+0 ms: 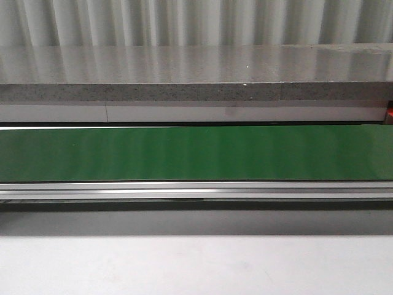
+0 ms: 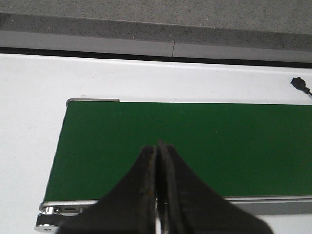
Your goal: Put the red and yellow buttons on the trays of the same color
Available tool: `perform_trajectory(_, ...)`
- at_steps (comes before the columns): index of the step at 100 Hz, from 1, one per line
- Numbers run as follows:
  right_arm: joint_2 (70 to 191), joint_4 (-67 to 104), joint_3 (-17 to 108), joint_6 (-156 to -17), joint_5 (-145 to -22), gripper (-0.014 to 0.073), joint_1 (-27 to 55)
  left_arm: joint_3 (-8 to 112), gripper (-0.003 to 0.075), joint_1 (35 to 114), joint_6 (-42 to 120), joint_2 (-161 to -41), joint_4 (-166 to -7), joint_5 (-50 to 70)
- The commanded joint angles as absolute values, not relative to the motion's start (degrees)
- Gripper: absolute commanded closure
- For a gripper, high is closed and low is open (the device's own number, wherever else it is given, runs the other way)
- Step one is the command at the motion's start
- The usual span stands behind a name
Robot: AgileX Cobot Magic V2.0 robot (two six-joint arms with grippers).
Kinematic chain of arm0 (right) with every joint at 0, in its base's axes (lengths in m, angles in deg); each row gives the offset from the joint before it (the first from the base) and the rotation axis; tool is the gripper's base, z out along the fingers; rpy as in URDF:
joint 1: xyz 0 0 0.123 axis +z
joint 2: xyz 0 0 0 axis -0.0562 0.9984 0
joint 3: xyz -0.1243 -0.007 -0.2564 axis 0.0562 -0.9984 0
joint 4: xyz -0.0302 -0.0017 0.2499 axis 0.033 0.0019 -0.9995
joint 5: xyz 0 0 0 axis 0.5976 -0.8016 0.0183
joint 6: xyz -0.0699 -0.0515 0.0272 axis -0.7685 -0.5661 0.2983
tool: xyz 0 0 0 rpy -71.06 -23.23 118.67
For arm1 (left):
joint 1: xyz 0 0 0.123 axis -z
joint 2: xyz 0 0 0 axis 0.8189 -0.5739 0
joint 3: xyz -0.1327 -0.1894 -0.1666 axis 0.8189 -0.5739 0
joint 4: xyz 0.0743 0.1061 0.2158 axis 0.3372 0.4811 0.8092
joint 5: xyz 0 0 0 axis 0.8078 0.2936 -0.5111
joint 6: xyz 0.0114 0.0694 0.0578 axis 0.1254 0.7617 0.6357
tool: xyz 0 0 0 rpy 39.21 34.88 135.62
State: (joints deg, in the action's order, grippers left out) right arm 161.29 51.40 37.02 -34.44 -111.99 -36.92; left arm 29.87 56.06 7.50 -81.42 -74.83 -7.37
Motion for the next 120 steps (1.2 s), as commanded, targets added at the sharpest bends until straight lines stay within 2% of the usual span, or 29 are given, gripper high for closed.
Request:
perform_trajectory(1,156.78,52.18,39.45,-34.22,-112.84,0.003,-37.34,31.38,0.074,56.67,7.59,-81.29,-75.7,-3.57)
perform_trajectory(22,149.0,51.81,39.79,-34.22,-113.75,0.003,-37.04,31.38,0.074,56.67,7.59,-81.29,-75.7,-3.57)
perform_trajectory(34,144.09,51.1,39.79,-34.4,-113.69,0.0032,-34.27,31.38,0.074,56.67,7.59,-81.29,-75.7,-3.57)
perform_trajectory(61,133.85,51.1,39.61,-39.27,-111.8,0.0032,-15.32,31.38,0.074,56.67,7.59,-81.29,-75.7,-3.57)
perform_trajectory(79,126.08,51.27,35.46,-40.99,-106.11,0.0032,-2.7,31.38,0.074,56.67,7.59,-81.29,-75.7,-3.57)
perform_trajectory(104,115.4,52.09,26.82,-40.99,-103.37,0.0032,5.26,31.38,0.074,56.67,7.59,-81.29,-75.7,-3.57)
perform_trajectory(111,112.63,52.14,24.74,-41.06,-103.42,0.0049,5.6,31.38,0.074,56.67,7.59,-81.29,-75.7,-3.57)
perform_trajectory(120,109.61,52.14,22.81,-41.11,-103.51,0.0148,5.6,31.38,0.074,56.67,7.59,-81.29,-75.7,-3.57)
